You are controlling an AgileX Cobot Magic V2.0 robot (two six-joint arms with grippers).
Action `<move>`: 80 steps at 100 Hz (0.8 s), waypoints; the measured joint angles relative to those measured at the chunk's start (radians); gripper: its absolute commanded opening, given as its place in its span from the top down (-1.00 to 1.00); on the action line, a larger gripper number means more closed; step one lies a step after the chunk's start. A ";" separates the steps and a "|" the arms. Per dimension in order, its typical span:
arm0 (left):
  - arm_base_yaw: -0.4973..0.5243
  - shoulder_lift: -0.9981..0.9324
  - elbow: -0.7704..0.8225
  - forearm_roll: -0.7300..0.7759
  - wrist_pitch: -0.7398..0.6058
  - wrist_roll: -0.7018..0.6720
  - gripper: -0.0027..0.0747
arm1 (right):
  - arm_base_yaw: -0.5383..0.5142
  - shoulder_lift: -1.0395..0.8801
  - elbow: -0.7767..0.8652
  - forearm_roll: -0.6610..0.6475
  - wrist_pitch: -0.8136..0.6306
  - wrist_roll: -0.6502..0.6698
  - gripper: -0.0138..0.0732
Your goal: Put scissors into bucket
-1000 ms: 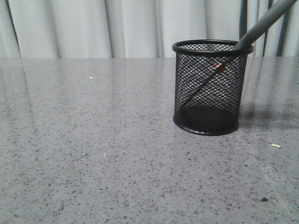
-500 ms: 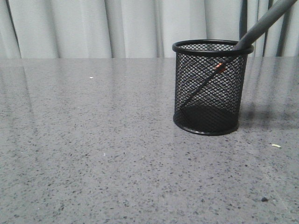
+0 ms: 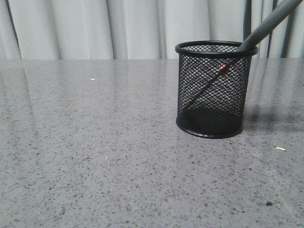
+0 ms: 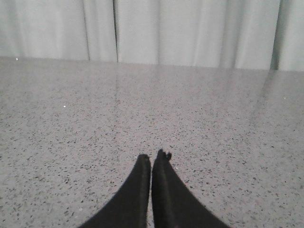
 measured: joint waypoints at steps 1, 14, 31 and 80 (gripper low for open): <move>0.000 0.000 0.000 0.000 0.000 0.000 0.98 | 0.000 0.000 0.000 0.000 0.000 0.000 0.83; 0.000 0.000 0.000 -0.010 0.023 -0.001 0.98 | 0.000 0.000 0.000 0.000 0.000 0.000 0.83; 0.000 0.000 0.000 -0.014 0.028 -0.004 0.98 | 0.000 0.000 0.000 0.000 0.000 0.000 0.83; 0.000 0.000 0.000 -0.014 0.029 -0.007 0.98 | 0.000 0.000 0.000 0.000 0.000 0.000 0.83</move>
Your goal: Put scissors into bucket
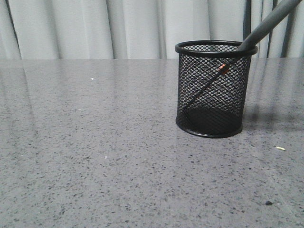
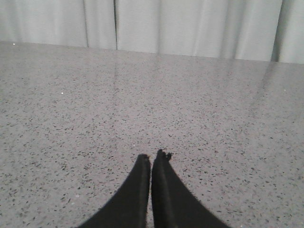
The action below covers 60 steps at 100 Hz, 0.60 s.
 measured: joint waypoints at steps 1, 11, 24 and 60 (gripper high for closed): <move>0.000 0.000 0.000 0.000 0.000 0.000 0.98 | 0.000 0.000 0.000 0.000 0.000 0.000 0.83; 0.000 0.000 0.000 0.000 0.000 0.000 0.98 | 0.000 0.000 0.000 0.000 0.000 0.000 0.83; 0.000 0.000 0.000 0.000 0.000 0.000 0.98 | -0.007 0.000 0.018 -0.033 0.006 0.000 0.83; 0.000 0.000 0.000 0.000 0.002 0.000 0.98 | -0.194 -0.175 0.215 -0.262 0.142 0.166 0.83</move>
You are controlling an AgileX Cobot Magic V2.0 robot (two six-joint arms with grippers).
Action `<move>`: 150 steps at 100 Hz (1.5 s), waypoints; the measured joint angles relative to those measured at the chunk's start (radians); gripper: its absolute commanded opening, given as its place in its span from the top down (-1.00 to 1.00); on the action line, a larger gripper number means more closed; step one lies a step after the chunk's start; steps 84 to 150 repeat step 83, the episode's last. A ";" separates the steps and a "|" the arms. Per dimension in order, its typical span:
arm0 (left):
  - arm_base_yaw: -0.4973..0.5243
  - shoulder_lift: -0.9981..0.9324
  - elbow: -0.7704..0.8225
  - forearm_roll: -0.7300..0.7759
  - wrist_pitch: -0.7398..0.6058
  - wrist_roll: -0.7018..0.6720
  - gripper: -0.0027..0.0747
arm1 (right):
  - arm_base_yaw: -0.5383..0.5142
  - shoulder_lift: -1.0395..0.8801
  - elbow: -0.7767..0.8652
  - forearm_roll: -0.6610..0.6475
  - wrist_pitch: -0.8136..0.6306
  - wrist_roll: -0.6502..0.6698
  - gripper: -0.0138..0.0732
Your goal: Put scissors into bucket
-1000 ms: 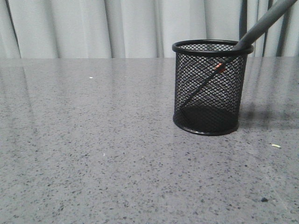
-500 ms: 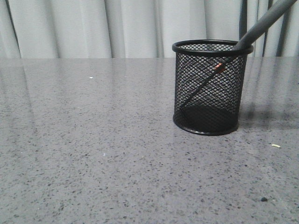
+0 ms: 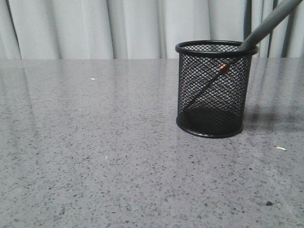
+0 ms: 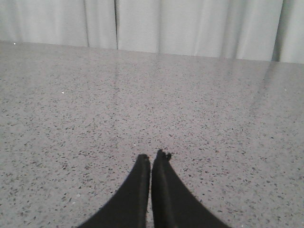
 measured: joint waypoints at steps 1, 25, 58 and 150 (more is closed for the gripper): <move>0.000 0.000 0.000 0.000 0.000 0.000 0.98 | -0.003 -0.001 0.002 -0.004 0.002 0.007 0.83; 0.000 0.000 0.000 0.000 0.000 0.000 0.98 | -0.004 -0.010 0.002 -0.028 0.075 0.043 0.83; 0.000 0.000 0.000 0.000 0.000 0.000 0.98 | -0.004 -0.010 0.002 -0.029 0.101 0.046 0.83; 0.000 0.000 0.000 0.000 0.000 0.000 0.98 | -0.004 -0.010 0.002 -0.029 0.103 0.046 0.83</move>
